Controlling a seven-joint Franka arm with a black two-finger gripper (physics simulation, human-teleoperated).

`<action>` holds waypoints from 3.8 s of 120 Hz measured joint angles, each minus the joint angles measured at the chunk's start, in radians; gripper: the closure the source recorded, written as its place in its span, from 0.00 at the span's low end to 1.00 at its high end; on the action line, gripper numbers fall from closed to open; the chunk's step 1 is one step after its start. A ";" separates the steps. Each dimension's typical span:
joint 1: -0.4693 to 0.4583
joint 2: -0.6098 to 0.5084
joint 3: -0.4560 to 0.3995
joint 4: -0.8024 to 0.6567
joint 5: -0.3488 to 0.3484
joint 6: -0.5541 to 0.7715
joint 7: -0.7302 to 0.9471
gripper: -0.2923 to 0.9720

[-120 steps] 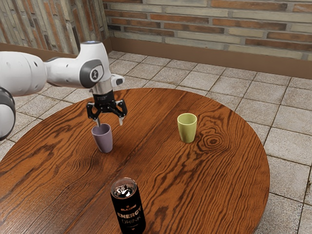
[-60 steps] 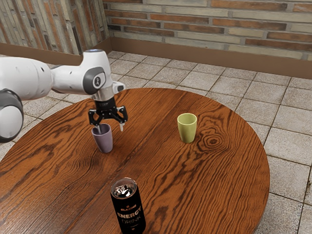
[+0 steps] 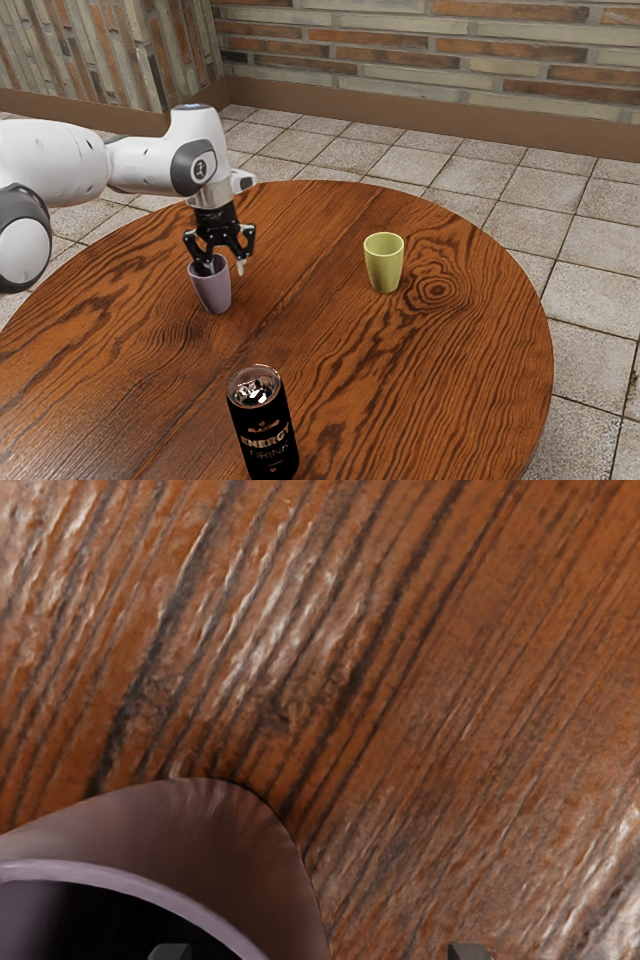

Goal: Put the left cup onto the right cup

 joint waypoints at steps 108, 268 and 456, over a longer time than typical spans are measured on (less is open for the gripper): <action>-0.020 -0.060 0.006 0.006 0.016 -0.010 -0.005 0.85; -0.278 -0.106 -0.023 0.300 0.048 -0.202 0.036 0.85; -0.281 0.223 -0.192 0.633 0.130 0.026 0.181 0.85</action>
